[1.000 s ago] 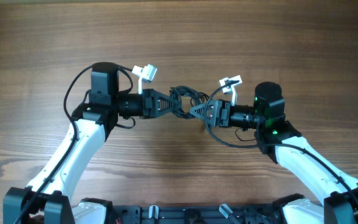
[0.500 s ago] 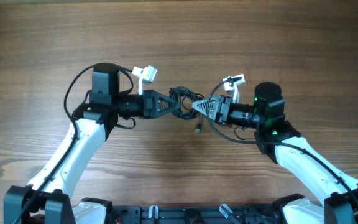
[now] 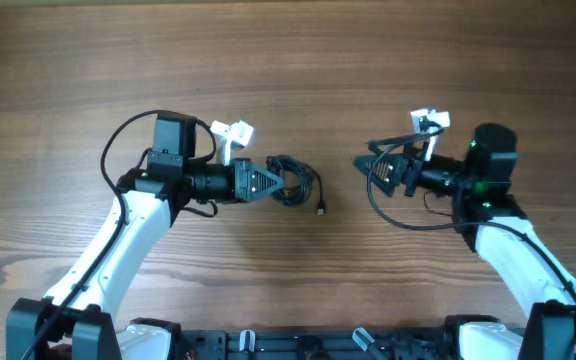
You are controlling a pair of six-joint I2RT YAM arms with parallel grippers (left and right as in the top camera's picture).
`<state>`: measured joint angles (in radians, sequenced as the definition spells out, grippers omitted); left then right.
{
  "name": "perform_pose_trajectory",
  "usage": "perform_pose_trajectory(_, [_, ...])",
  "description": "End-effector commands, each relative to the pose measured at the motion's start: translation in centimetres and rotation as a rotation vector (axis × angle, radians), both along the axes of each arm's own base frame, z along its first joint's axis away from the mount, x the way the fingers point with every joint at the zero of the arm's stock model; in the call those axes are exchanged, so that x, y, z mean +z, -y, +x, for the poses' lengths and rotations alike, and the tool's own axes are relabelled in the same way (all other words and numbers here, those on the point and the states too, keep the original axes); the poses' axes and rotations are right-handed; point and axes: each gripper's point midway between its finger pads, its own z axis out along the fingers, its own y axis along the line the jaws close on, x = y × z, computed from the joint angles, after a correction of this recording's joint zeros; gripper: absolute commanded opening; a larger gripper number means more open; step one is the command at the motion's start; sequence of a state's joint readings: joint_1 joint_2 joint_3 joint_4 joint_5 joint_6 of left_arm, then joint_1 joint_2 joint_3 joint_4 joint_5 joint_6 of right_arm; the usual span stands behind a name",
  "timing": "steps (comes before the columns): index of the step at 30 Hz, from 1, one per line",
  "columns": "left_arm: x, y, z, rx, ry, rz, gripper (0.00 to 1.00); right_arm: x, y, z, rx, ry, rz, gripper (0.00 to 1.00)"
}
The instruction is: Untangle cables
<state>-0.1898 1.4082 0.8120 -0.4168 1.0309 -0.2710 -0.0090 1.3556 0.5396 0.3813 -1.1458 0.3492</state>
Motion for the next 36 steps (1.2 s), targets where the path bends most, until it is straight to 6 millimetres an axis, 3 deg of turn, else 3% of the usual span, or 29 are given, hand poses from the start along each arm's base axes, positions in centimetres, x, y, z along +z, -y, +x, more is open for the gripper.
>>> perform_pose_trajectory(1, [2.1,2.7,-3.0,-0.194,0.073,-0.118,0.04,0.8,-1.4,-1.5,0.113,0.132,-0.025,0.95])
perform_pose_trajectory(7, [2.0,5.9,-6.7,-0.341,0.06,-0.118,0.04,-1.4,-4.1,-4.6,0.255,0.145,-0.081,0.82])
perform_pose_trajectory(12, [1.7,6.5,-7.4,-0.363,0.06,-0.103,0.04,-3.6,-4.2,-6.6,0.315,0.128,-0.14,0.54])
perform_pose_trajectory(18, [1.0,6.4,-6.5,-0.334,0.089,-0.055,0.04,-1.6,-4.8,-8.7,0.421,0.131,-0.007,0.51])
perform_pose_trajectory(21, [1.3,6.6,-6.1,-0.331,0.125,-0.061,0.04,-1.5,-4.9,-8.7,0.425,0.136,-0.005,0.39])
perform_pose_trajectory(23, [1.4,6.6,-5.9,-0.331,0.136,-0.064,0.04,-1.4,-5.2,-8.8,0.438,0.151,-0.005,0.37])
perform_pose_trajectory(27, [1.6,6.8,-6.2,-0.345,0.133,-0.081,0.04,-1.0,-6.3,-9.4,0.476,0.155,0.005,0.37])
perform_pose_trajectory(30, [3.2,7.0,-7.6,-0.437,0.184,-0.188,0.04,-1.4,-7.1,-9.3,0.476,0.177,-0.032,0.35])
perform_pose_trajectory(34, [3.0,7.0,-7.5,-0.436,0.195,-0.179,0.05,-1.6,-7.1,-8.8,0.443,0.14,-0.044,0.06])
perform_pose_trajectory(36, [2.3,6.8,-6.9,-0.412,0.205,-0.134,0.13,-1.2,-7.2,-8.5,0.43,0.108,-0.03,0.04])
